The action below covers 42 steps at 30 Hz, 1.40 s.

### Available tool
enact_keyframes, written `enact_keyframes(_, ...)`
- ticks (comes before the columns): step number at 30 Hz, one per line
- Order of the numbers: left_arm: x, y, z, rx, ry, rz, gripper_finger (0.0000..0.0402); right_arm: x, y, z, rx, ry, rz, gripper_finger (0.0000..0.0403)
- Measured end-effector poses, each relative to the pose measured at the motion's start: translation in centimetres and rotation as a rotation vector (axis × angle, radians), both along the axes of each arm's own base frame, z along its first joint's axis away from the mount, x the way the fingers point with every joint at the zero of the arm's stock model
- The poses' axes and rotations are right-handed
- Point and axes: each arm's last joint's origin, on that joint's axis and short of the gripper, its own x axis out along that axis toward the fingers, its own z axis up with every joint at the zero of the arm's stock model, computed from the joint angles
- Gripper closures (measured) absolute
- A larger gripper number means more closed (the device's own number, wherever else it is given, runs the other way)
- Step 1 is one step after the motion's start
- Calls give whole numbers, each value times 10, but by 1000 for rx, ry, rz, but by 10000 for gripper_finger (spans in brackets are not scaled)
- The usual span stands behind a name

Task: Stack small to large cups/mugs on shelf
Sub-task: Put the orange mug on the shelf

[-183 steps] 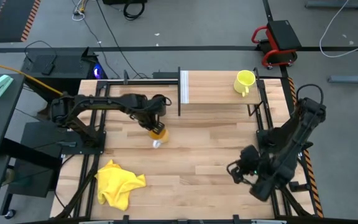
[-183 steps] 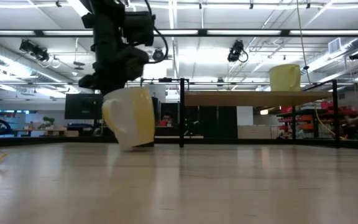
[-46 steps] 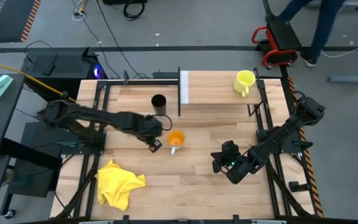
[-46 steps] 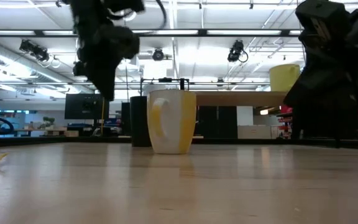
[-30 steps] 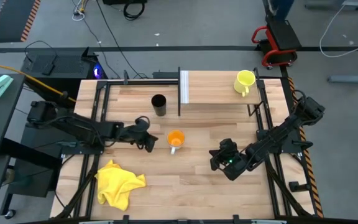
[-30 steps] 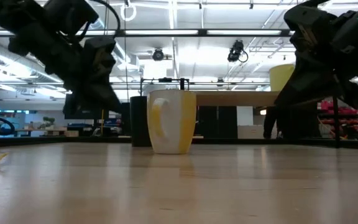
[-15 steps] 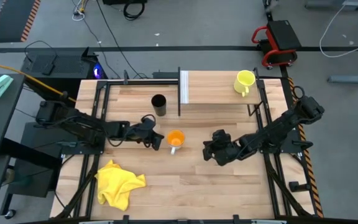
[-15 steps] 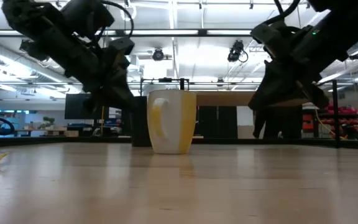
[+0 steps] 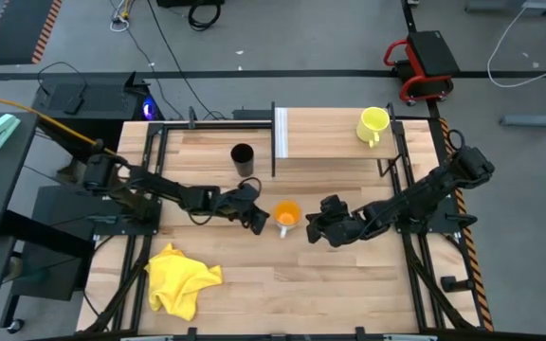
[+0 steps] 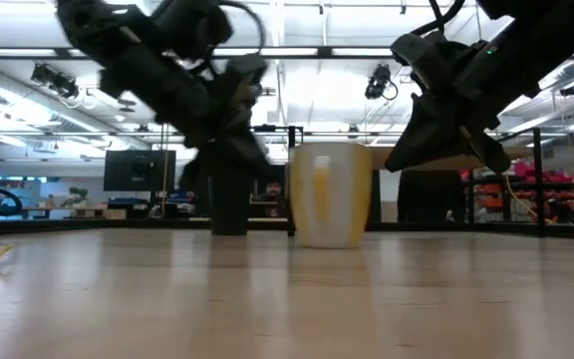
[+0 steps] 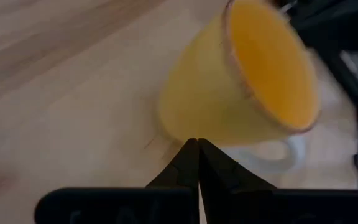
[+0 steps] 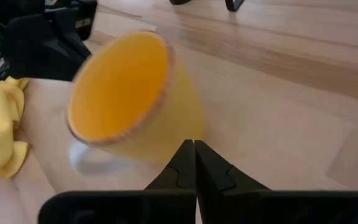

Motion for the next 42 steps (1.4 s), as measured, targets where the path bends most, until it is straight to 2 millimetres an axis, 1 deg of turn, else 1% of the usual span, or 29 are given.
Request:
enact_keyframes(5, 16, -2, 5, 11, -17, -23, 377, -3, 3, -2, 6, 23, 8, 403)
enact_keyframes(8, 25, -3, 7, 7, -28, -41, 382, -4, 3, -3, 13, 30, -3, 403)
enact_keyframes(10, 27, -3, 6, 5, -19, -48, 389, -4, 3, -3, 13, 29, -3, 403)
enact_keyframes(12, 32, -4, 6, 9, -27, -58, 394, -5, 2, -3, 9, 34, -6, 403)
enact_keyframes(15, 34, -5, 8, 10, -28, -66, 394, -5, 2, -4, 13, 36, -8, 403)
enact_keyframes(21, 37, -6, 4, 2, -27, -66, 378, -5, 2, -4, 10, 37, -11, 403)
enact_keyframes(29, 37, -5, 4, -12, -34, -59, 394, -5, 2, -3, 11, 35, -9, 403)
enact_keyframes(37, 38, -5, 5, -15, -45, -66, 375, -5, 2, -3, 13, 35, -7, 402)
enact_keyframes(42, 37, -6, 5, -16, -43, -74, 385, -5, 2, -4, 22, 33, -15, 402)
